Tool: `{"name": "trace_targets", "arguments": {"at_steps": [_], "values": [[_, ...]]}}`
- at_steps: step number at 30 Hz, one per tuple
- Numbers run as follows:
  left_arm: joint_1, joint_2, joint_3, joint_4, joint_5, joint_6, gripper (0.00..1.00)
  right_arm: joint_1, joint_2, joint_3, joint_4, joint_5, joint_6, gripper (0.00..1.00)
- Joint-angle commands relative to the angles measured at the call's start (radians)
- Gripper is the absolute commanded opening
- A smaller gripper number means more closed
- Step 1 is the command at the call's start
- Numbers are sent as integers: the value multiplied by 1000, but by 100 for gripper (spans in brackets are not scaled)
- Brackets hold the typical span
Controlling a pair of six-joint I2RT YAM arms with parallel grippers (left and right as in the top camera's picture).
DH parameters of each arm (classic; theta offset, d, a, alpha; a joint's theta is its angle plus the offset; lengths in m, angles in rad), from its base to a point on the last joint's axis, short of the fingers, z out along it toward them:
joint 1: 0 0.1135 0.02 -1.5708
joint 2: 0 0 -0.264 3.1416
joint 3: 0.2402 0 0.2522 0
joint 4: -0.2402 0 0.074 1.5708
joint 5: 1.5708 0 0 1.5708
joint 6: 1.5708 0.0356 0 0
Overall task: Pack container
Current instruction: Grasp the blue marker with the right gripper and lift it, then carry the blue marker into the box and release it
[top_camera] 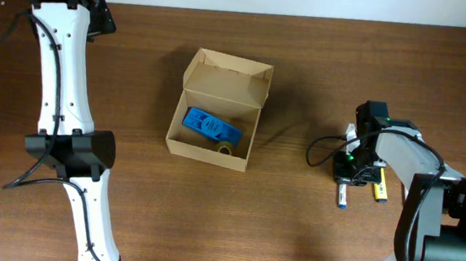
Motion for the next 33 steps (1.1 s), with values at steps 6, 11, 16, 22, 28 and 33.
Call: {"name": "trace_targets", "arguments": {"at_steps": [6, 11, 16, 22, 28, 33], "values": [[3, -38, 15, -3, 0, 15, 100, 0, -19, 120, -59, -141, 1, 4], [3, -38, 15, -3, 0, 15, 100, 2, -85, 344, -203, -156, -61, 4], [3, -38, 15, -3, 0, 15, 100, 40, -100, 595, -353, -160, -185, 4], [3, -38, 15, -3, 0, 15, 100, 200, -99, 782, -466, -164, -386, 4], [3, -38, 15, -3, 0, 15, 100, 395, -71, 786, -434, -162, -477, 4], [3, -38, 15, -3, 0, 15, 99, 527, 14, 786, -345, -119, -495, 4]]}}
